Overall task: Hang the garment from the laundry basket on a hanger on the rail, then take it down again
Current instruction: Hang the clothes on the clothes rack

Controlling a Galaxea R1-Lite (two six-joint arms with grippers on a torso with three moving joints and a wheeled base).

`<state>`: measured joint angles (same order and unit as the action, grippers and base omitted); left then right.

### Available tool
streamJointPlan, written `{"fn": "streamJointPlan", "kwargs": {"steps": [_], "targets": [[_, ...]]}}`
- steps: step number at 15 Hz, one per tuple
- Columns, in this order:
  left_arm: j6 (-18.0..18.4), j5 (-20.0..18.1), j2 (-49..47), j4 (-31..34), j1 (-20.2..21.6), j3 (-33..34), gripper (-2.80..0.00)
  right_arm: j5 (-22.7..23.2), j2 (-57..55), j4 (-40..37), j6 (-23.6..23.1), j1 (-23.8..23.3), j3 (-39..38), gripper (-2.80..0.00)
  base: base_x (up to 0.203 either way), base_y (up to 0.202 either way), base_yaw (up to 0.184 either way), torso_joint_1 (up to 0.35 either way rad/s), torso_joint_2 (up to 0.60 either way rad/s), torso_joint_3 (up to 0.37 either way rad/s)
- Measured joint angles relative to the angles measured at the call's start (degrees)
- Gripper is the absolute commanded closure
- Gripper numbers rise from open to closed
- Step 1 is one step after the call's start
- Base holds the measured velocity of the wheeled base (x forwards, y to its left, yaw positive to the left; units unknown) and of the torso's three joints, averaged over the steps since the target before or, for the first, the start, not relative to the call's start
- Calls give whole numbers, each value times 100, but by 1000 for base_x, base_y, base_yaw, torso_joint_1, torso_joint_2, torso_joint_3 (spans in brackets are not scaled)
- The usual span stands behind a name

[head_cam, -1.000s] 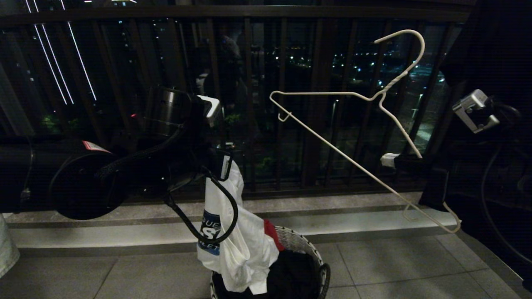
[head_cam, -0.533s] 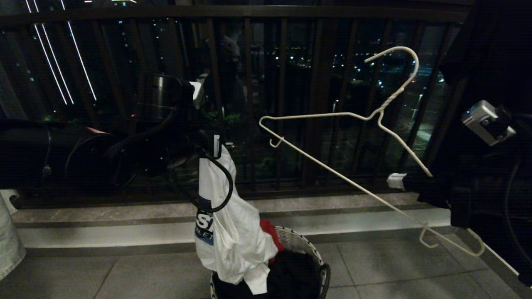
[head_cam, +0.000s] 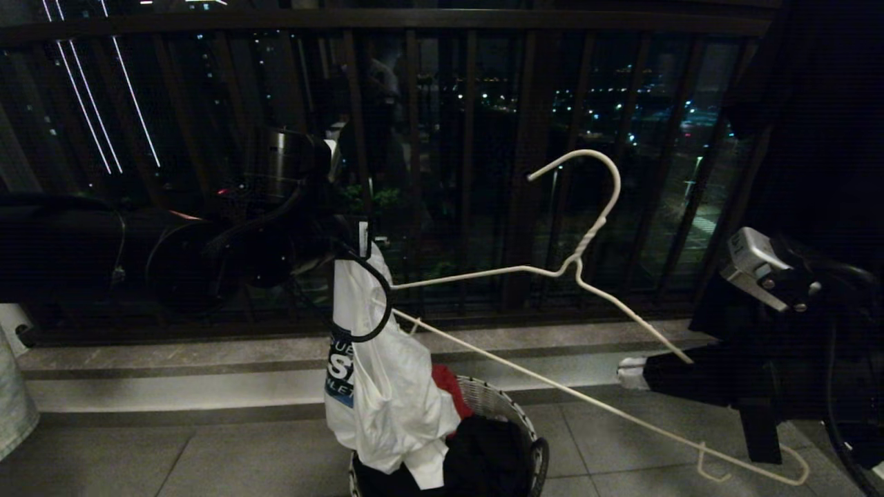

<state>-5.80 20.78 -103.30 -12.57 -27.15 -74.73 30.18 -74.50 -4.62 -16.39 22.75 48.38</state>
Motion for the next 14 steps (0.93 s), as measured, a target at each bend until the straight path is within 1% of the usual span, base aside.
{"fn": "streamJointPlan", "kwargs": {"steps": [2,4,8,14], "targets": [[-4,-1,-42,-2,-9,-30,0,0,-45,29,182,234,-10,0,0,0,0,0,0,0],[-5,0,-53,6,-13,-38,0,-8,-89,198,511,399,-7,0,0,0,0,0,0,0],[-4,-1,-37,11,-29,-25,0,-30,-330,776,1054,489,4,0,0,0,0,0,0,0],[5,-10,48,17,-35,-5,0,-133,-644,869,1132,493,10,0,0,0,0,0,0,0]]}}
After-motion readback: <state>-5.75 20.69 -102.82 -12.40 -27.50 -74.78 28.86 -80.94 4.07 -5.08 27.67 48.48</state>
